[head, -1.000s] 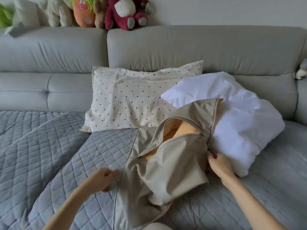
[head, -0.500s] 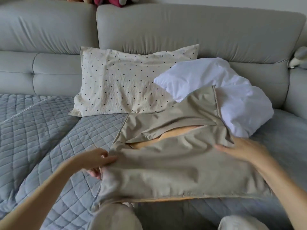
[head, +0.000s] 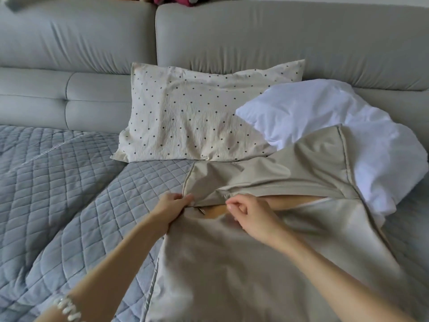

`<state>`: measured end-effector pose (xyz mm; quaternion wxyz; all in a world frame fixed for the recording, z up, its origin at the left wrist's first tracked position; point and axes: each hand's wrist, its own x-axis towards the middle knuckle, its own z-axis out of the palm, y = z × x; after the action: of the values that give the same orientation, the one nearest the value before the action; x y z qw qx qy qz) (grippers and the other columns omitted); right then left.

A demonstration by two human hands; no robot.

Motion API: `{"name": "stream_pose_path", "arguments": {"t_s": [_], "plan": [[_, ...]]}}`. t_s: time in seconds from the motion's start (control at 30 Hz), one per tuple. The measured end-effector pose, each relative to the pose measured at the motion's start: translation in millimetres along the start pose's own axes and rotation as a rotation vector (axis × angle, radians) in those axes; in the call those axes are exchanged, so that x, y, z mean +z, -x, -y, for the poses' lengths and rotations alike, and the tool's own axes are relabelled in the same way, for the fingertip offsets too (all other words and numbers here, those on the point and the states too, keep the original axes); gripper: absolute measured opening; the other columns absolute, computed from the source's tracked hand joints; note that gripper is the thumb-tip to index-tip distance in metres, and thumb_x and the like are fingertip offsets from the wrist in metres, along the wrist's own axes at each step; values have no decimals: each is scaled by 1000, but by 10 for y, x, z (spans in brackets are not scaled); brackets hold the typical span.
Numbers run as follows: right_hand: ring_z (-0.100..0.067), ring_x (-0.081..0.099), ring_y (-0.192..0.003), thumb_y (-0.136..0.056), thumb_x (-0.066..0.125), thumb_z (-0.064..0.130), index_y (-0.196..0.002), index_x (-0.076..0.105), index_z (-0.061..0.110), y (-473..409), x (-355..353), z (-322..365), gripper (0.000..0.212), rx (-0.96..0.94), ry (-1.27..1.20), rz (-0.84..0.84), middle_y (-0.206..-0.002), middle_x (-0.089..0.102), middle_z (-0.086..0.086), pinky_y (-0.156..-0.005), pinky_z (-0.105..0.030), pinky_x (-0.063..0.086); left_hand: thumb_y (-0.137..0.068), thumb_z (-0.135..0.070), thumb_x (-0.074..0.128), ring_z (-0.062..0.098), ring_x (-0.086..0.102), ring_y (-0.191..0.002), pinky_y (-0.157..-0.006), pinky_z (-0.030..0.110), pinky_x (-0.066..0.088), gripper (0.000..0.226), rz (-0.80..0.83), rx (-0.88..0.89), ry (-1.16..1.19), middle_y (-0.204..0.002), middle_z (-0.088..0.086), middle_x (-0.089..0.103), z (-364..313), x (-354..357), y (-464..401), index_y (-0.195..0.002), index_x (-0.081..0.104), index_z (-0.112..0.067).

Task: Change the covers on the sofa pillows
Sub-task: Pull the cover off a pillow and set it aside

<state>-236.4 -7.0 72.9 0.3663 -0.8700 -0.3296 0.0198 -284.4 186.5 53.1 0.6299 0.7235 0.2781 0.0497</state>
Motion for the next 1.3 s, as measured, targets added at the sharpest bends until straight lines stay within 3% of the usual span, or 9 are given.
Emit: {"name": "stream_pose_path", "arguments": {"t_s": [0.17, 0.3, 0.47, 0.57, 0.77, 0.93, 1.13, 1.2, 1.3], "plan": [[-12, 58, -75, -92, 54, 38, -73, 66, 22, -130, 408, 29, 27, 89, -34, 139, -77, 67, 3, -68, -29, 40, -91, -23, 58, 6, 52, -41, -40, 17, 43, 27, 79, 52, 185, -48, -2, 55, 19, 22, 171, -69, 54, -7], [9, 50, -56, -92, 58, 29, -63, 59, 26, -160, 392, 109, 28, 117, -331, 182, -53, 58, 20, -54, -10, 34, -89, -23, 61, 5, 55, -47, -47, 16, 46, 22, 56, 111, 233, -53, -3, 58, -58, -25, 182, -73, 54, -10], [0, 50, -50, -89, 61, 23, -58, 60, 19, -196, 374, 112, 32, 47, -299, 25, -49, 56, 11, -55, -19, 37, -84, -33, 61, 9, 64, -64, -58, 19, 53, 26, 133, 167, 225, -74, 4, 67, -116, -35, 201, -86, 62, -7], [-2, 54, -44, -89, 60, 13, -61, 63, 16, -154, 301, 132, 28, 37, -344, 4, -56, 62, 3, -47, -12, 39, -77, -40, 63, 12, 65, -69, -64, 25, 54, 36, 143, 164, 143, -76, 5, 70, -74, 30, 272, -87, 65, -5], [-7, 51, -36, -90, 59, 18, -65, 61, 16, -203, 149, 34, 26, 152, -321, 54, -57, 61, 2, -42, -10, 33, -86, -32, 64, 11, 47, -57, -53, 21, 40, 32, -147, 301, -119, -61, 0, 51, -145, 54, 190, -64, 52, -12], [-2, 49, -32, -91, 56, 21, -62, 56, 16, -292, -176, -205, 29, 164, 28, -104, -47, 57, 0, -46, -11, 37, -85, -27, 66, 15, 50, -60, -51, 20, 45, 22, -369, 109, 158, -69, 6, 56, -218, -415, -75, -72, 58, -11], [-20, 62, -61, -88, 54, 25, -66, 56, 11, -147, -644, -572, 25, 292, 202, -220, -50, 61, -4, -62, -24, 44, -86, -31, 64, 25, 51, -72, -70, 33, 40, 28, -655, -66, -107, -66, 11, 52, 201, -837, -298, -75, 58, -6], [-16, 62, -58, -88, 57, 24, -65, 57, 13, -65, -710, -716, 25, 327, 180, -223, -45, 60, 0, -61, -22, 43, -87, -29, 61, 33, 55, -83, -75, 37, 40, 29, -678, -47, -289, -77, 17, 56, 229, -794, -311, -82, 59, -1], [-23, 63, -65, -89, 56, 21, -64, 54, 18, -1, -637, -870, 26, 300, 195, -220, -53, 61, -1, -70, -31, 49, -86, -20, 58, 40, 41, -118, -96, 48, 32, 41, -769, 33, -607, -123, 25, 46, 70, -598, -278, -121, 45, -2]]}}
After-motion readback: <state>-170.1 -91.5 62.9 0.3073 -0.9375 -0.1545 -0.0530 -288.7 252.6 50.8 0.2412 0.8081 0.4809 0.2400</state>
